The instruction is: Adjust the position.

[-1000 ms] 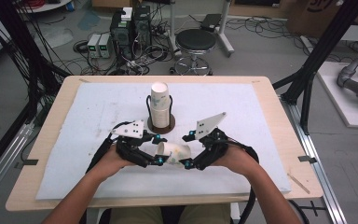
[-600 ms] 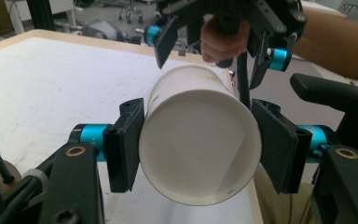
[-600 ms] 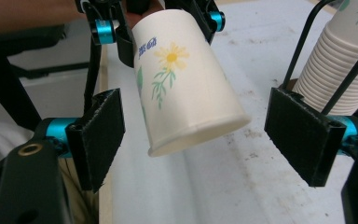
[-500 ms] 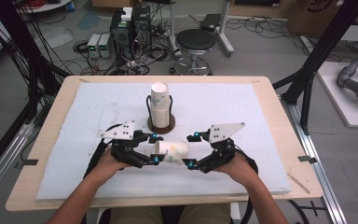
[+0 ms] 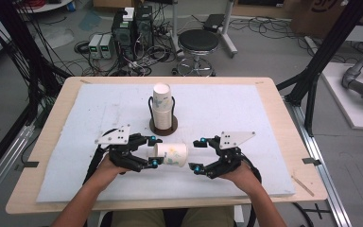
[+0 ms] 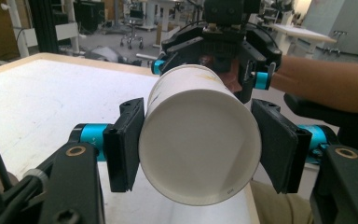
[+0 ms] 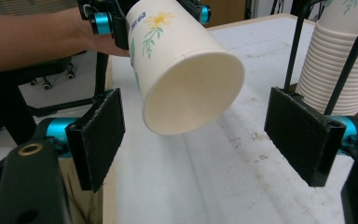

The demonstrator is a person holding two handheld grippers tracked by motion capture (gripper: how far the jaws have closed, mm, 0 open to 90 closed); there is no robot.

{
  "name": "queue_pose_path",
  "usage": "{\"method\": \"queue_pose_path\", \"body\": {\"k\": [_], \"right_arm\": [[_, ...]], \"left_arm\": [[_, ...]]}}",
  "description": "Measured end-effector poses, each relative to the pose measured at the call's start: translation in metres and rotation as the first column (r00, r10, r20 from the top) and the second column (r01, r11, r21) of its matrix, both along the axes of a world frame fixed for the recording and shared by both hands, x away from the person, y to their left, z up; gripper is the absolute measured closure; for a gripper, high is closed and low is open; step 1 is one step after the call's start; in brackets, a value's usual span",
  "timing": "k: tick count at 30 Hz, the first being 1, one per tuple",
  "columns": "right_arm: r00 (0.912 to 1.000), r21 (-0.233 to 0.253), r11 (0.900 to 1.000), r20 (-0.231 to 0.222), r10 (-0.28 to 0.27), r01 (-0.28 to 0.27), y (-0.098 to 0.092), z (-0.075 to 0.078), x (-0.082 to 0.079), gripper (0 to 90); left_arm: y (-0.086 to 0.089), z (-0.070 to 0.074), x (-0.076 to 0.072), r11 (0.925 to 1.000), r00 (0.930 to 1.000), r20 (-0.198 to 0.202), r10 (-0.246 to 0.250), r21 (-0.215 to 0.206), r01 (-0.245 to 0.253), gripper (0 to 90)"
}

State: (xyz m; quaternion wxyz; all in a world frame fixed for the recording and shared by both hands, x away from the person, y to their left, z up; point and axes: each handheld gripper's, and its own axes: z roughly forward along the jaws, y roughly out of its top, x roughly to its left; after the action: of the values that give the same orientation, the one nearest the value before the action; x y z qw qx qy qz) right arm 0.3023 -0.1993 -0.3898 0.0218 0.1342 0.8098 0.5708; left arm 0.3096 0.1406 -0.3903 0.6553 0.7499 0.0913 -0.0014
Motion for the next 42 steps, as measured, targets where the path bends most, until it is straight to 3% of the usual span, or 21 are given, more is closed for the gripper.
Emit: {"method": "queue_pose_path", "body": {"k": [19,29,33,40,42], "right_arm": [[0.9952,0.063,0.993,-0.017,0.096,-0.095,0.016,-0.004,0.003,21.0],[0.9934,0.132,0.985,-0.012,0.114,-0.112,0.014,-0.005,0.004,30.0],[0.9937,0.149,0.983,-0.019,0.111,-0.107,0.01,-0.002,0.005,32.8],[0.9924,0.112,0.987,-0.037,0.117,-0.112,0.008,0.0,0.005,34.1],[0.9927,0.097,0.989,-0.038,0.115,-0.11,0.008,0.002,0.004,34.1]], "left_arm": [[-0.007,0.003,-0.004,0.9957,0.9964,0.04,-0.074,-0.053,0.076,37.5],[-0.008,0.003,-0.003,0.9938,0.9965,0.032,-0.077,-0.078,0.08,37.5],[-0.01,0.002,-0.004,0.9966,0.9975,0.026,-0.065,-0.048,0.066,37.2],[-0.014,0.001,-0.007,0.9978,0.9978,0.014,-0.066,0.006,0.066,36.3],[-0.015,0.001,-0.01,0.9987,0.9994,-0.015,-0.03,0.041,0.031,27.6]]}}
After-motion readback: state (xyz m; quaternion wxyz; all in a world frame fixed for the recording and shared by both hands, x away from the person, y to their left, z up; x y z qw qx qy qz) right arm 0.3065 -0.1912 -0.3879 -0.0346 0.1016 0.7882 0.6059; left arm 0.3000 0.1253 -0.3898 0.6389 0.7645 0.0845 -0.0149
